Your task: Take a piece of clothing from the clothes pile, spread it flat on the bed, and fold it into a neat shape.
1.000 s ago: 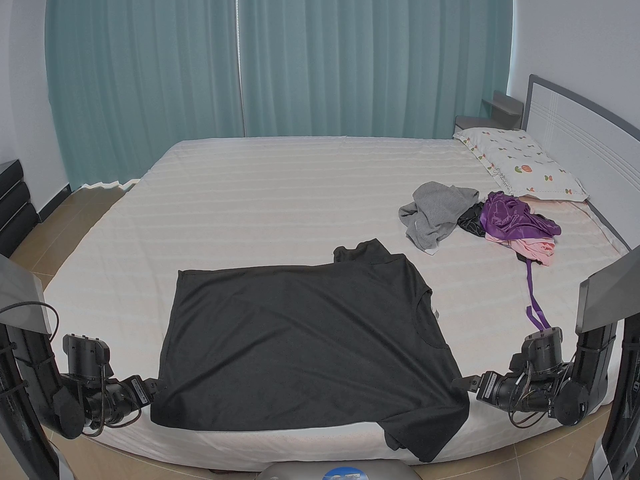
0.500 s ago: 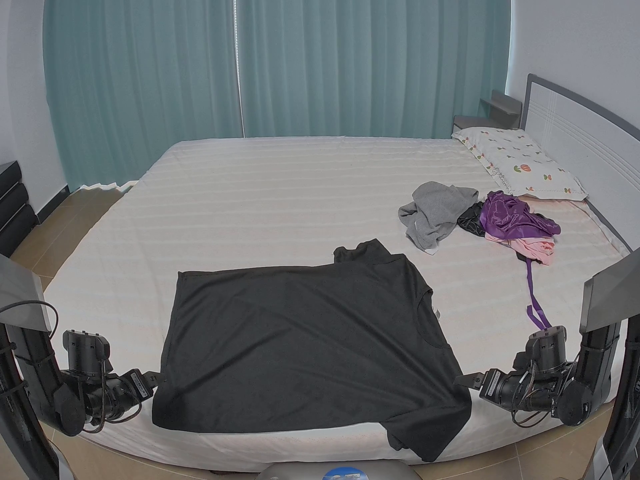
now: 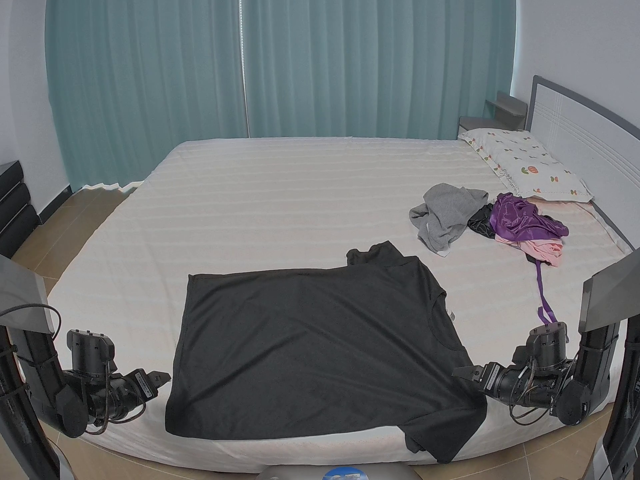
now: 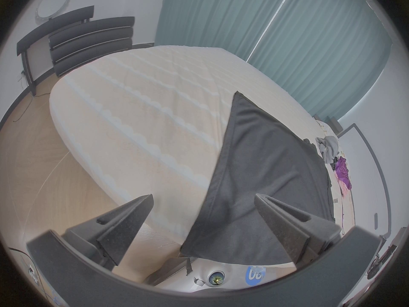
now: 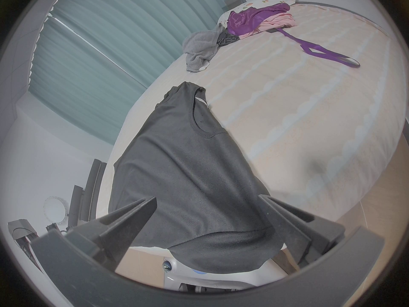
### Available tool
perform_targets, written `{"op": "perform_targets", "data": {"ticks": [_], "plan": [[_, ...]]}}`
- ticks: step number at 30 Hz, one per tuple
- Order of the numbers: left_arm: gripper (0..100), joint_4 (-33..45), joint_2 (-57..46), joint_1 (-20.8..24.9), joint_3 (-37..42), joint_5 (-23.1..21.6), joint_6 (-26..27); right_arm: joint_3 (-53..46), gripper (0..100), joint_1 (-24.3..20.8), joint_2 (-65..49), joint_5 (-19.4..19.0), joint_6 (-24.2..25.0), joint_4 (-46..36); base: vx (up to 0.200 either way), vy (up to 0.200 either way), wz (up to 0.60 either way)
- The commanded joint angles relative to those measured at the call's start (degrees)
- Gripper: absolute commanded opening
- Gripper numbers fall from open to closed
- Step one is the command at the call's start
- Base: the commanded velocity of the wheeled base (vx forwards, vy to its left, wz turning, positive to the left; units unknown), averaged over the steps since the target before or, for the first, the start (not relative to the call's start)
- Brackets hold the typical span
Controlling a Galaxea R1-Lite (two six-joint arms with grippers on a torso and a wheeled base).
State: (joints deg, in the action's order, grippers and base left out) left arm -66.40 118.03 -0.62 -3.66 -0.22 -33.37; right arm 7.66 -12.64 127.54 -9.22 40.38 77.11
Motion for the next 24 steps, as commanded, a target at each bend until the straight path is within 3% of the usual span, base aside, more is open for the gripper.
{"op": "perform_targets", "data": {"ticks": [1,7,16,24], "plan": [[100,0.0,-0.8,1.1,-0.6,0.0,-1.4,-0.2,100,-0.2,0.1,-0.1,0.0,0.2,0.2,0.0,0.0],[100,0.0,-2.5,1.4,-2.8,0.0,-2.1,-0.3,100,-0.2,0.0,-0.1,0.0,0.2,0.033,0.0,0.0],[100,0.9,-2.0,1.3,-12.2,-0.8,-3.7,0.0,100,-0.2,0.5,-0.3,1.5,0.2,0.0,0.0,0.0],[100,10.6,4.5,1.1,-32.7,-5.4,-4.3,1.0,100,0.4,0.6,-2.5,7.6,3.2,0.0,0.0,0.0]]}}
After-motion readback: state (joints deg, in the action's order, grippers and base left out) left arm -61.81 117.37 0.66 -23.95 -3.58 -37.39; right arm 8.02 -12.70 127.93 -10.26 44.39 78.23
